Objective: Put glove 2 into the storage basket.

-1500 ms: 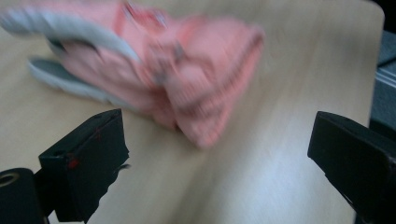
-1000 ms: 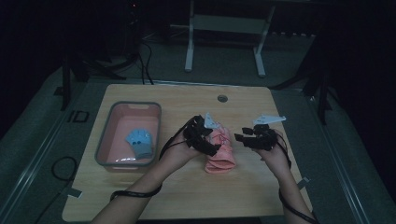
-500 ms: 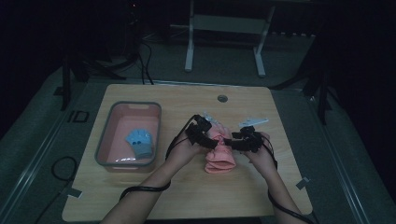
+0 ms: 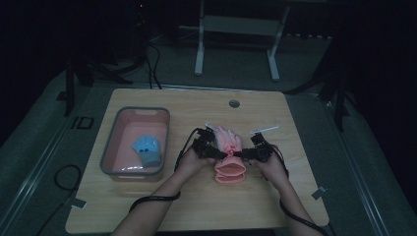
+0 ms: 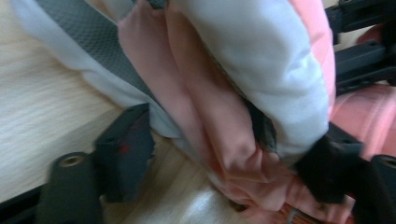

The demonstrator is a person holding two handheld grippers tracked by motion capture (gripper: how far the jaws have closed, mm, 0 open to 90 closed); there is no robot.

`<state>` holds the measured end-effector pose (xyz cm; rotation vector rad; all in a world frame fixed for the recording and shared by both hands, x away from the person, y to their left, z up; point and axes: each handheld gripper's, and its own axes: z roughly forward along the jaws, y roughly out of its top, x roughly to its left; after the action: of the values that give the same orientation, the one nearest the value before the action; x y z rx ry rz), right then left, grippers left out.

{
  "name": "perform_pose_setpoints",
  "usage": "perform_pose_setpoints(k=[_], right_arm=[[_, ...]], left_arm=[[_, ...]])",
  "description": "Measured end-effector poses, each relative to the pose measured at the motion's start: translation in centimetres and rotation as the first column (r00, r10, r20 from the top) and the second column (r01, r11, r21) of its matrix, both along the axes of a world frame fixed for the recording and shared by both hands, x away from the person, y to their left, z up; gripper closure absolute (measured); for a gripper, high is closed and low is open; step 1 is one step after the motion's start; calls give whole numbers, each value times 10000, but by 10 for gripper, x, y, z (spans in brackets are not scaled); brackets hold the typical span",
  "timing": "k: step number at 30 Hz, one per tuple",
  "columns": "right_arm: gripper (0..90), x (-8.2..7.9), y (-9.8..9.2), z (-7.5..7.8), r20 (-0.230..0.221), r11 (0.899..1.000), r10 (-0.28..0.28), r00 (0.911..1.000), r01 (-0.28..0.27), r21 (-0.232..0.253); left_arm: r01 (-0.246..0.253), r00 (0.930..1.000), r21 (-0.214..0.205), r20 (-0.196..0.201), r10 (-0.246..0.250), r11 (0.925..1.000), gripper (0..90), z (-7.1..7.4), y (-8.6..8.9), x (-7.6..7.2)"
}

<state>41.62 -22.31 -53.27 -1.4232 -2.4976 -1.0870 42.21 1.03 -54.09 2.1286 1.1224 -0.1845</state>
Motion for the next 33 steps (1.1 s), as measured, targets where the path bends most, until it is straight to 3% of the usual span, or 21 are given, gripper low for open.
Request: perform_pose_setpoints(k=[2, 3, 4, 9, 13, 21, 27, 33], right_arm=[[571, 0, 1, 0, -21, 10000, 9, 10000, -9, -2], [675, -1, 4, 2, 109, 9999, 136, 9998, -135, -80], [721, -3, 6, 3, 184, 9998, 144, 9997, -141, -149], [781, -11, 12, 9, 735, 9997, -13, 9973, 32, -258], [790, -18, 13, 16, 903, 9998, -135, 9958, 149, -148], [792, -29, 24, 41, 1536, 9996, -269, 9878, 269, 25], [791, -34, 38, 67, 2117, 9998, -164, 9772, 143, 116], [790, -33, 55, 90, 2421, 9999, -91, 9702, 57, 148]], left_arm=[[0, 10000, 0, 0, 0, 10000, 334, 0, 0, 0], [192, 9998, -392, -48, -194, 9990, 453, 1, 3, -1], [138, 9998, -456, -131, -144, 9989, 489, 2, 3, -2], [330, 9994, -356, -128, -335, 9988, 609, 11, 5, -5], [544, 9980, -483, -287, -558, 9974, 632, 19, 9, -6], [811, 9965, -261, 227, -805, 9964, 639, 48, 17, -10], [991, 9929, -67, 661, -985, 9951, 638, 83, 36, -13], [977, 9913, -10, 888, -973, 9952, 638, 106, 53, -12]])
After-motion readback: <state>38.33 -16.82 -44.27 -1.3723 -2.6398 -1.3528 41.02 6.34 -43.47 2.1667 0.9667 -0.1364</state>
